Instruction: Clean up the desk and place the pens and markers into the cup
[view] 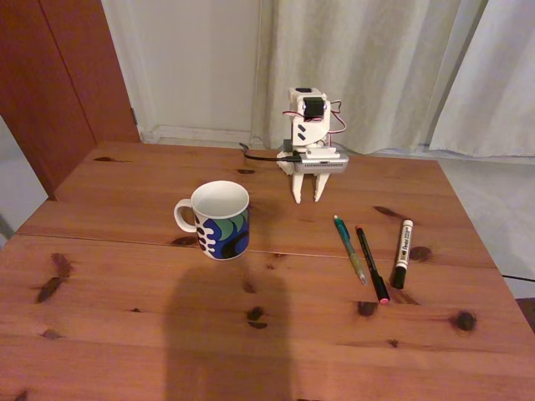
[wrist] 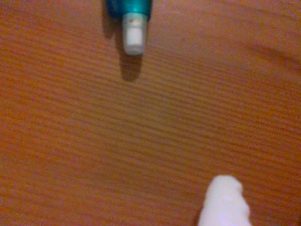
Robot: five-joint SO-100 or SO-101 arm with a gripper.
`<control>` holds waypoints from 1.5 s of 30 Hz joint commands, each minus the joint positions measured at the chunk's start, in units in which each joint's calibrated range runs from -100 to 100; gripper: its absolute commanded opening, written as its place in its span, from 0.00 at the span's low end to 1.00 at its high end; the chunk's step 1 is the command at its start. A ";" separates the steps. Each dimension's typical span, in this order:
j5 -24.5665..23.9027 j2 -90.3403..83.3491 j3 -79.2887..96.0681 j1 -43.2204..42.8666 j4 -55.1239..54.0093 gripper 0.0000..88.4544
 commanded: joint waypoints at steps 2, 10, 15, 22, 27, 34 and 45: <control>0.46 -0.25 0.40 -0.50 0.91 0.18; 0.52 -0.16 0.40 -0.01 0.91 0.18; 2.82 0.17 -1.85 0.39 0.82 0.18; 3.50 12.50 -13.21 0.47 1.17 0.18; 3.55 29.13 -24.21 -0.25 0.82 0.18; 3.29 51.39 -43.15 -1.14 0.82 0.18; 3.03 78.36 -66.77 -9.10 0.82 0.18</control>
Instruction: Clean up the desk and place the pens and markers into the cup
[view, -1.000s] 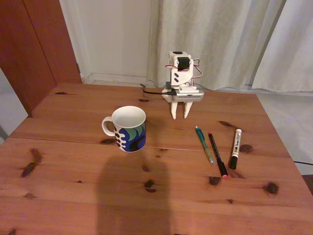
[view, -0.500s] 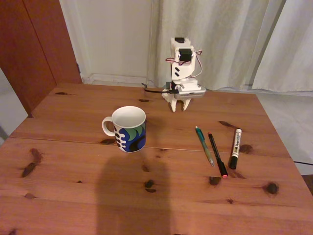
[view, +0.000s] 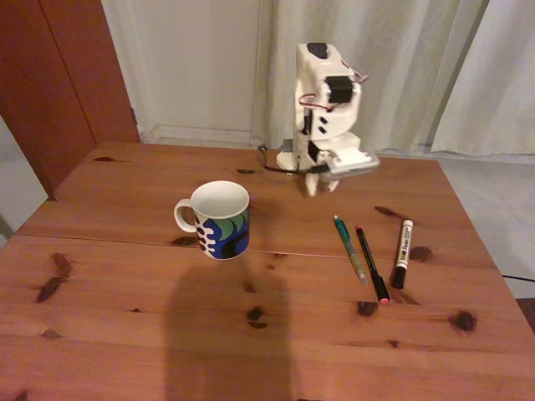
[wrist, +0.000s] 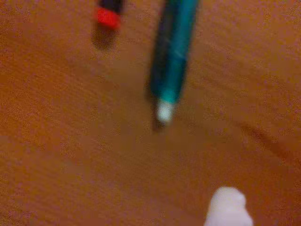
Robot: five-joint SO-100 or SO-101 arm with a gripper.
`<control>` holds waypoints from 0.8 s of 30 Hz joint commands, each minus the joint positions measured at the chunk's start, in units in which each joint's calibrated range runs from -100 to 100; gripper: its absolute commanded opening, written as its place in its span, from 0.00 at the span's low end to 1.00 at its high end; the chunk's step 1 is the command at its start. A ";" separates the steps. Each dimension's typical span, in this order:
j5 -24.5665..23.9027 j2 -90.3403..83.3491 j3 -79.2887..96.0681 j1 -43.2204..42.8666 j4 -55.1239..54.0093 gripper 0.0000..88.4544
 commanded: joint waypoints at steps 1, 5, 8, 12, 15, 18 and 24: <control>0.05 5.53 -7.64 -3.15 -0.67 0.18; 0.10 10.24 -10.34 -5.00 -0.67 0.18; 0.10 12.40 -10.88 -5.48 -0.75 0.19; 0.10 15.46 -10.34 -5.40 -3.94 0.19; -0.94 18.11 -10.07 -5.32 -7.89 0.19; -3.04 20.92 -10.97 -5.40 -11.94 0.19; -5.40 23.90 -10.88 -5.72 -20.28 0.19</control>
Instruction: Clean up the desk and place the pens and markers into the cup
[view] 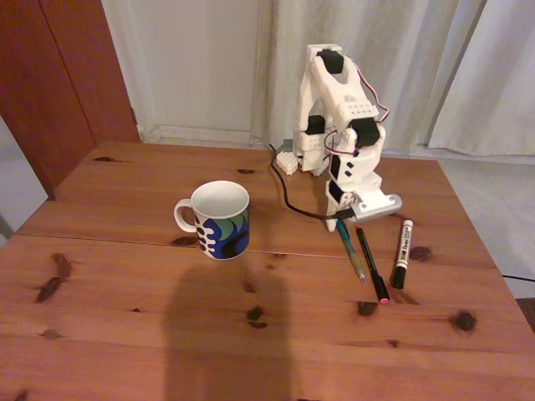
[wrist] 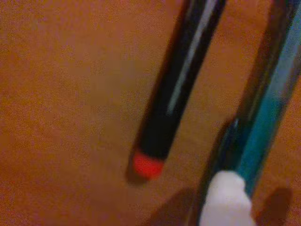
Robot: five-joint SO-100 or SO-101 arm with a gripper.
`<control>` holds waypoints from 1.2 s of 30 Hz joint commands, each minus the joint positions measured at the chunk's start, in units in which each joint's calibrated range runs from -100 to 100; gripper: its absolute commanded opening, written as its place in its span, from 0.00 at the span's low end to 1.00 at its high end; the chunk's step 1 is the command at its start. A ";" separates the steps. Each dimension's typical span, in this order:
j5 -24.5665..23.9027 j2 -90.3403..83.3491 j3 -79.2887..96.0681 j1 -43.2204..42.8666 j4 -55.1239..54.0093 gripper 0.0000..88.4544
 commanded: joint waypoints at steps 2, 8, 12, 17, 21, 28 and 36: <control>-0.66 0.25 -3.24 -1.47 -3.53 0.19; -0.66 0.41 -2.43 -1.87 -3.53 0.18; -0.66 1.41 -2.34 -1.87 -3.53 0.18; -0.66 3.39 -2.88 -1.87 -3.53 0.18; -0.61 4.30 -3.06 -1.87 -5.77 0.18; -1.39 6.95 -3.33 -1.39 -16.00 0.18; -1.71 7.53 -3.33 -1.31 -18.58 0.18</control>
